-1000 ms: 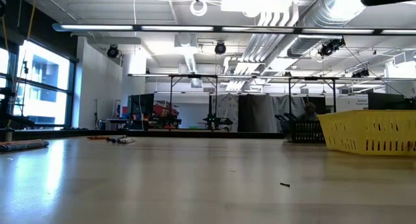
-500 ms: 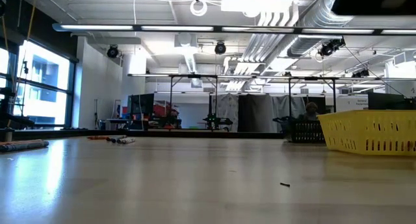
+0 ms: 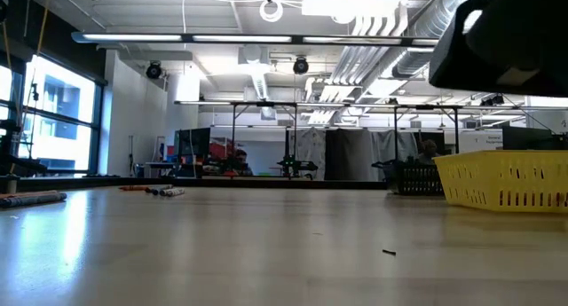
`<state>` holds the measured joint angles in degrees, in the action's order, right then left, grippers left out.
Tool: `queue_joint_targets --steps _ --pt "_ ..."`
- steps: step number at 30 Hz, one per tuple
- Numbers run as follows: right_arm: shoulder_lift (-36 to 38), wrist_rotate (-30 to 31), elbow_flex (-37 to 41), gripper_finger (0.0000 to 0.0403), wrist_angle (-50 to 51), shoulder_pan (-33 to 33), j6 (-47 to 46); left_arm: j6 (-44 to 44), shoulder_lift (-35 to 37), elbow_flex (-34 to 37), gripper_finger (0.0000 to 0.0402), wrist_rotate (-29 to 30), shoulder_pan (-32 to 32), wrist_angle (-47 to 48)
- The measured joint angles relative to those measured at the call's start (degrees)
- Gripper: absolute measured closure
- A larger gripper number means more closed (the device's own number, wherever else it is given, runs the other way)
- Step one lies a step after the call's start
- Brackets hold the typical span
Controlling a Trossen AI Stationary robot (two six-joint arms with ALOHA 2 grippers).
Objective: Sort crayons
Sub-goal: Put the blue crayon into the green basket
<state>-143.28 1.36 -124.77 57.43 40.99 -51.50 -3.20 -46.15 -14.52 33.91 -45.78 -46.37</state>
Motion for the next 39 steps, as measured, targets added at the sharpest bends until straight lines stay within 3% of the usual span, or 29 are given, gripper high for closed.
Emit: queue_joint_targets --steps 9,23,39 --pt "-0.7 2.7 -0.2 0.0297 -0.2 0.0 3.0 0.0 0.0 0.0 0.0328 0.0 0.0 0.0" --pt "-0.8 2.3 -0.2 0.0396 3.9 -1.5 3.3 0.0 0.0 0.0 0.0328 0.0 0.0 0.0" --pt "0.0 -1.0 0.0 0.0402 4.2 -2.4 1.0 0.0 0.0 0.0 0.0328 0.0 0.0 0.1"
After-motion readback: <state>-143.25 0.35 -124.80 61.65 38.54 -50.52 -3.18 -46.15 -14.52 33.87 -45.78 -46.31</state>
